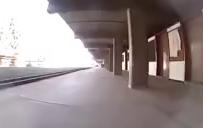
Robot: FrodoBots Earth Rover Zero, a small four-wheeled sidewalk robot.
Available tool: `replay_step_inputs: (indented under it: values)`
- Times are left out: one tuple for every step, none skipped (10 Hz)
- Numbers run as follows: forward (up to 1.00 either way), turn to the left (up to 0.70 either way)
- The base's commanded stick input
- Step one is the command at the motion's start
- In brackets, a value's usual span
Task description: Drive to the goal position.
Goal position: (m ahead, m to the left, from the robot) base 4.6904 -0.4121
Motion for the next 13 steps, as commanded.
replay_step_inputs:
  values:
    - [0.5,0.04]
    - [0.5,0.01]
    - [0.5,0.0]
    - [0.5,0.0]
    - [0.5,0.0]
    - [0.5,0.0]
    - [0.5,0.0]
    - [0.5,0.0]
    - [0.5,0.0]
    - [0.5,0.0]
    - [0.5,0.0]
    - [0.5,0.0]
    - [0.5,0.0]
